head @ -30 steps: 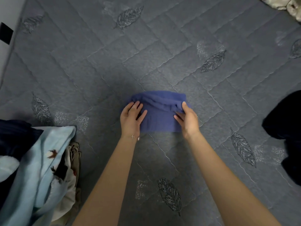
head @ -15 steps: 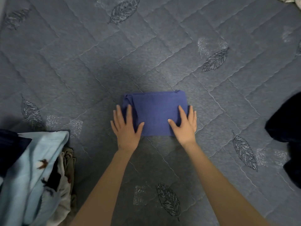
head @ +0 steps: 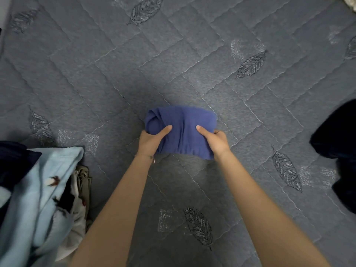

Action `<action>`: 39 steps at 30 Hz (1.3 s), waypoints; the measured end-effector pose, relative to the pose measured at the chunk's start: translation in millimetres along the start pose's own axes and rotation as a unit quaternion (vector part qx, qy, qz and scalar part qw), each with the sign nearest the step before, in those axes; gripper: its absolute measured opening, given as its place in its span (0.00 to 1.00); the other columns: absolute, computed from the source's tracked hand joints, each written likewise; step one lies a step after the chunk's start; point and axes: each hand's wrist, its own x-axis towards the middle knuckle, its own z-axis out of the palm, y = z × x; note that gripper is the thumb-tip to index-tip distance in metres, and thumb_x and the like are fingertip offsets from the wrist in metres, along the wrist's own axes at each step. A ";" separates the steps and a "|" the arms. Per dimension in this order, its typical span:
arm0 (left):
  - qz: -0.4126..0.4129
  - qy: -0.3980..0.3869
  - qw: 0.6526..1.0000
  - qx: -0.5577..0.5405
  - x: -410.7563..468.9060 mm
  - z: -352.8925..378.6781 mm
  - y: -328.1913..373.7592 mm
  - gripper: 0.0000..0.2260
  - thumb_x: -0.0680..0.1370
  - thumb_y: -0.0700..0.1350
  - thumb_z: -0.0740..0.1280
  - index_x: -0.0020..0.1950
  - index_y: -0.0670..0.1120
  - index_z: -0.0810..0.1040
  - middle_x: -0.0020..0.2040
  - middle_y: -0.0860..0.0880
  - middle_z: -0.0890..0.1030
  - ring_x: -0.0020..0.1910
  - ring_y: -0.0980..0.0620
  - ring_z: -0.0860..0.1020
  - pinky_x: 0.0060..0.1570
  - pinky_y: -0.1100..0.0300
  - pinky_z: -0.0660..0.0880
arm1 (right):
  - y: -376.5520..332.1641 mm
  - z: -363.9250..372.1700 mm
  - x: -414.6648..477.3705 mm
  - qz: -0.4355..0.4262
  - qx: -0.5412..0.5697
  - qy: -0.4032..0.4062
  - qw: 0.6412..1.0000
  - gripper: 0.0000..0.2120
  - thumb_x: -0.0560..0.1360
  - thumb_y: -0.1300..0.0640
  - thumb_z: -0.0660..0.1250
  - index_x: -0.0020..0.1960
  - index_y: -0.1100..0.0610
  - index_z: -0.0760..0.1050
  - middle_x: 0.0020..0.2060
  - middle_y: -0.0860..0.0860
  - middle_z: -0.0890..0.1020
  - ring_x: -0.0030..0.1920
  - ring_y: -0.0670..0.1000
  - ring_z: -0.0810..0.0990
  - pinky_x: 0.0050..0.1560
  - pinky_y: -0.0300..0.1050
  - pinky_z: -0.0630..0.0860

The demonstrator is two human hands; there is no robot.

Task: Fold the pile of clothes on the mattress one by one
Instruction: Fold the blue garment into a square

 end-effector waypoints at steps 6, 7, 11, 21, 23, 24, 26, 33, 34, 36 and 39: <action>-0.031 -0.072 0.992 -0.098 -52.9 -2.8 1.0 0.18 0.73 0.44 0.74 0.61 0.42 0.77 0.54 0.47 0.82 0.49 0.52 0.81 0.40 0.61 0.79 | 4.0 -21.4 -42.5 -0.073 0.028 0.027 0.997 0.09 0.74 0.54 0.72 0.44 0.59 0.77 0.38 0.47 0.81 0.38 0.44 0.79 0.34 0.31 0.76; -0.024 -0.077 0.990 -0.112 -64.5 -6.0 1.7 0.16 0.74 0.43 0.73 0.60 0.43 0.78 0.54 0.47 0.83 0.49 0.52 0.82 0.42 0.60 0.79 | 1.7 -26.6 -52.2 -0.080 0.033 0.034 0.996 0.08 0.74 0.55 0.72 0.43 0.59 0.77 0.38 0.47 0.81 0.38 0.44 0.79 0.36 0.32 0.76; 0.046 -0.038 0.989 -0.136 -118.4 -22.2 16.0 0.12 0.74 0.41 0.72 0.58 0.44 0.78 0.49 0.50 0.83 0.47 0.53 0.82 0.43 0.59 0.80 | -20.1 -39.5 -101.1 -0.150 0.028 0.098 0.983 0.13 0.74 0.55 0.72 0.38 0.62 0.74 0.33 0.51 0.76 0.34 0.47 0.72 0.36 0.39 0.71; 0.187 0.085 0.966 -0.156 -272.2 -91.6 77.8 0.12 0.74 0.42 0.74 0.55 0.46 0.76 0.46 0.54 0.80 0.45 0.54 0.80 0.40 0.64 0.78 | -92.5 -21.8 -266.4 -0.279 0.021 0.066 0.958 0.18 0.74 0.57 0.71 0.31 0.54 0.66 0.26 0.46 0.70 0.27 0.41 0.66 0.29 0.33 0.65; 0.199 0.098 0.963 -0.155 -295.8 -111.8 80.6 0.12 0.73 0.42 0.74 0.54 0.46 0.77 0.47 0.53 0.80 0.46 0.54 0.80 0.42 0.63 0.78 | -95.5 -15.4 -297.1 -0.295 0.023 0.055 0.954 0.19 0.75 0.58 0.70 0.31 0.54 0.65 0.26 0.46 0.68 0.25 0.40 0.65 0.28 0.32 0.64; 0.209 0.103 0.960 -0.154 -305.7 -122.1 81.3 0.11 0.73 0.42 0.74 0.53 0.47 0.77 0.46 0.53 0.80 0.44 0.56 0.80 0.42 0.64 0.78 | -96.3 -10.8 -310.5 -0.301 0.023 0.051 0.952 0.19 0.75 0.58 0.70 0.31 0.54 0.64 0.26 0.46 0.68 0.25 0.40 0.64 0.28 0.33 0.63; 0.230 0.114 0.955 -0.149 -321.1 -144.2 80.3 0.10 0.73 0.41 0.74 0.50 0.50 0.77 0.46 0.54 0.80 0.43 0.59 0.79 0.42 0.64 0.78 | -95.3 1.6 -335.0 -0.308 0.021 0.043 0.950 0.17 0.75 0.57 0.70 0.33 0.57 0.66 0.28 0.47 0.68 0.27 0.40 0.64 0.29 0.34 0.63; 0.280 0.125 0.939 -0.155 -360.1 -243.6 97.7 0.19 0.71 0.41 0.76 0.60 0.46 0.76 0.57 0.50 0.81 0.55 0.54 0.80 0.55 0.59 0.77 | -90.1 78.8 -411.4 -0.308 0.065 0.038 0.948 0.13 0.75 0.55 0.70 0.41 0.64 0.74 0.34 0.51 0.75 0.34 0.45 0.72 0.37 0.38 0.70; 0.283 0.120 0.939 -0.156 -364.9 -263.5 101.7 0.18 0.72 0.41 0.75 0.60 0.46 0.76 0.57 0.50 0.81 0.55 0.54 0.80 0.55 0.60 0.77 | -88.5 94.2 -422.7 -0.303 0.076 0.037 0.949 0.12 0.75 0.55 0.70 0.41 0.63 0.74 0.34 0.50 0.75 0.35 0.46 0.73 0.38 0.39 0.71; 0.285 0.113 0.939 -0.153 -370.5 -306.5 109.5 0.18 0.71 0.42 0.76 0.60 0.47 0.76 0.56 0.51 0.81 0.54 0.54 0.80 0.53 0.59 0.78 | -84.0 128.2 -446.6 -0.293 0.106 0.027 0.950 0.10 0.76 0.55 0.69 0.40 0.59 0.73 0.35 0.48 0.76 0.35 0.45 0.74 0.37 0.36 0.72; 0.278 0.114 0.942 -0.149 -370.9 -373.9 112.1 0.19 0.71 0.43 0.76 0.60 0.48 0.75 0.53 0.53 0.81 0.50 0.56 0.80 0.46 0.62 0.79 | -72.4 183.9 -477.1 -0.270 0.132 0.002 0.954 0.08 0.76 0.56 0.69 0.39 0.54 0.75 0.36 0.47 0.79 0.37 0.44 0.77 0.39 0.36 0.74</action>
